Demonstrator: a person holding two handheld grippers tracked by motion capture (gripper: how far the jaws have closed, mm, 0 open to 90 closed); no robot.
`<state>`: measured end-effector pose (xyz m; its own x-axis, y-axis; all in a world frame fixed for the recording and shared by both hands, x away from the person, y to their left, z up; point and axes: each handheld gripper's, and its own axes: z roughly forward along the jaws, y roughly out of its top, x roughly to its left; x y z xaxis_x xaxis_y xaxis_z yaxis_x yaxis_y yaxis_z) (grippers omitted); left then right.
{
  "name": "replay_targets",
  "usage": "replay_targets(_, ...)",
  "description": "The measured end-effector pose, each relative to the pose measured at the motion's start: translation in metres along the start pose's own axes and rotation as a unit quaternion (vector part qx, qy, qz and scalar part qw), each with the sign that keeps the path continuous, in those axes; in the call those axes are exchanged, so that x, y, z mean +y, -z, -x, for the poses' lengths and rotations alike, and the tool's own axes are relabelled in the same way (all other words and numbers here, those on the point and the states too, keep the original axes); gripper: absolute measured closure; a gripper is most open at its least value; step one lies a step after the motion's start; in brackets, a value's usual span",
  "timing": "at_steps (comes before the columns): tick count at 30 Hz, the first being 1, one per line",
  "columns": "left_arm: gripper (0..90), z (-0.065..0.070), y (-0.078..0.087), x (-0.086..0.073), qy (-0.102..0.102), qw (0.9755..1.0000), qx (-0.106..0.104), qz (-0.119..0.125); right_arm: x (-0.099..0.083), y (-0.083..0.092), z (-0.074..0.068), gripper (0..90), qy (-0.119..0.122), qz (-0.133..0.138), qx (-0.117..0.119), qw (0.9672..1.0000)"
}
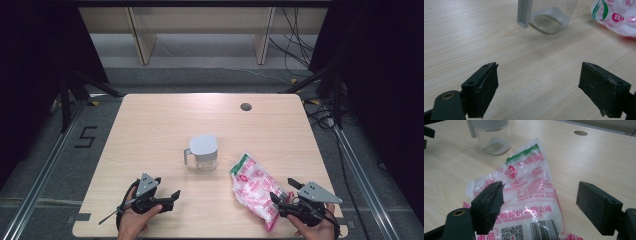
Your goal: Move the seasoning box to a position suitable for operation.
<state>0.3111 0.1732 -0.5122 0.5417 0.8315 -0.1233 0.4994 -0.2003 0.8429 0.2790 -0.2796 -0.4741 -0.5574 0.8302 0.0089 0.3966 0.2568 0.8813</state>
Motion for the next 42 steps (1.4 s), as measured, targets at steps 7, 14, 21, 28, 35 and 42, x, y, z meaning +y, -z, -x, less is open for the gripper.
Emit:
replay_targets(7,15.0,-0.003,0.000,0.001,-0.014,0.9998,0.010,-0.006,0.000,-0.002,-0.003,23.0,-0.005,-0.004,0.008,0.9999)
replay_targets(14,16.1,-0.005,0.001,0.002,-0.013,0.9999,0.007,-0.001,0.000,-0.001,-0.001,23.2,0.004,-0.002,0.004,1.0000)
replay_targets(21,19.5,-0.005,-0.001,0.005,-0.024,0.9996,0.009,0.007,0.000,-0.003,-0.002,23.4,-0.003,0.000,0.013,0.9999)
replay_targets(28,25.8,-0.014,-0.012,0.019,-0.005,0.9997,-0.004,0.022,0.000,-0.004,0.000,23.4,0.000,0.000,0.011,0.9999)
replay_targets(35,33.9,-0.011,-0.037,0.042,-0.024,0.9993,0.003,0.029,0.000,-0.004,-0.002,23.4,-0.009,-0.001,0.008,0.9999)
replay_targets(42,45.2,-0.007,-0.066,0.059,-0.059,0.9978,0.009,0.028,0.000,-0.005,0.001,23.4,0.003,0.002,0.012,0.9999)
